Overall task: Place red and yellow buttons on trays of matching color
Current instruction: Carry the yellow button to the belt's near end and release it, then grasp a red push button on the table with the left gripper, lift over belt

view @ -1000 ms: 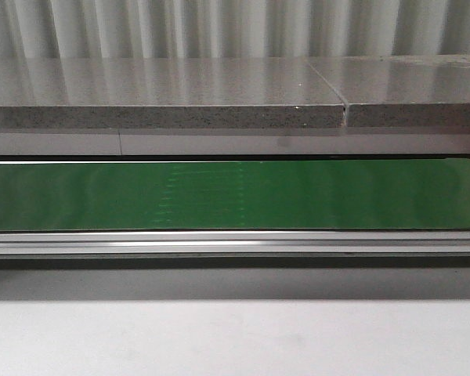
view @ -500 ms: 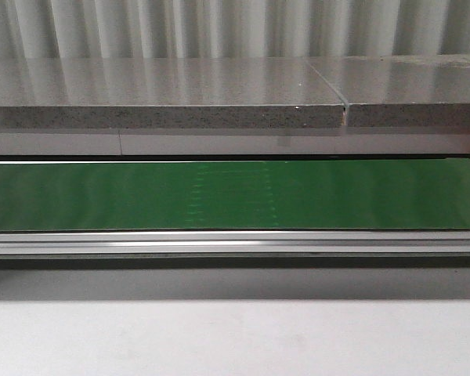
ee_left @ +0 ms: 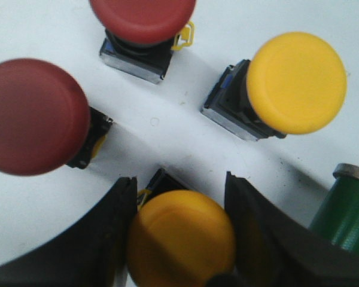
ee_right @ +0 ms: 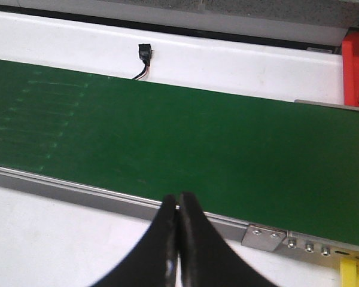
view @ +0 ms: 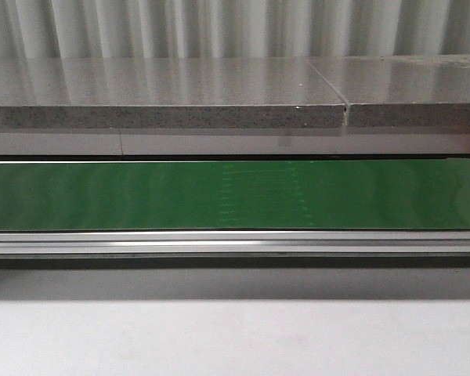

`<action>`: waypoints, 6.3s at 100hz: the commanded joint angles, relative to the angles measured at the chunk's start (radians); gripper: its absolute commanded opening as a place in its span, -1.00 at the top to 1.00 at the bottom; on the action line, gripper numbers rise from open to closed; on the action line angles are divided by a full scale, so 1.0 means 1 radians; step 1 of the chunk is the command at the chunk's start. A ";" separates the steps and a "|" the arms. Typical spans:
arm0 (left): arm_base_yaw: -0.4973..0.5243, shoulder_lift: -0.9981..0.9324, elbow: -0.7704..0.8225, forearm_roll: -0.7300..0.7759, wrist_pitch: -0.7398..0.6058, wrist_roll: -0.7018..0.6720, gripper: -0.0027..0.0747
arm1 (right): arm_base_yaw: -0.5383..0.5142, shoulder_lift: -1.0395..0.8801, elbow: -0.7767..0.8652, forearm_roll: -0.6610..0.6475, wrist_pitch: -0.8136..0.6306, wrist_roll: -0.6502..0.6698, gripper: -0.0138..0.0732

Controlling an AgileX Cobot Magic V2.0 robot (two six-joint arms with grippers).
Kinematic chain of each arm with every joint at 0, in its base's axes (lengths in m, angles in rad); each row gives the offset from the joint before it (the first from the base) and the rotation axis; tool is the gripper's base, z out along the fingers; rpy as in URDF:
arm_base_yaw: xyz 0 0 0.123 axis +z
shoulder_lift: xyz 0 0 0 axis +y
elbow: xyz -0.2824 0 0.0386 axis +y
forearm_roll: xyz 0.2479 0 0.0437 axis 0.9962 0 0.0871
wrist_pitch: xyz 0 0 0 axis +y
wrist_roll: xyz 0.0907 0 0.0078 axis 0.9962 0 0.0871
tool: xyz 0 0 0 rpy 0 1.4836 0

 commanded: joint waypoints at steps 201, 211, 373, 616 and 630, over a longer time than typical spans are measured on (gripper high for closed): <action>-0.231 -0.350 0.084 -0.026 0.167 0.162 -0.55 | 0.001 -0.002 -0.025 0.031 -0.047 -0.008 0.82; -0.231 -0.357 0.084 -0.036 0.171 0.170 -0.73 | 0.001 -0.002 -0.025 0.031 -0.047 -0.008 0.82; 0.137 -0.140 -0.021 0.010 0.092 0.153 -0.72 | 0.001 -0.002 -0.025 0.031 -0.047 -0.008 0.82; -0.190 -0.392 -0.013 0.020 0.230 0.185 0.98 | 0.001 -0.002 -0.025 0.031 -0.047 -0.008 0.82; -0.195 -0.392 0.046 0.020 0.169 0.185 0.98 | 0.001 -0.002 -0.025 0.031 -0.047 -0.008 0.82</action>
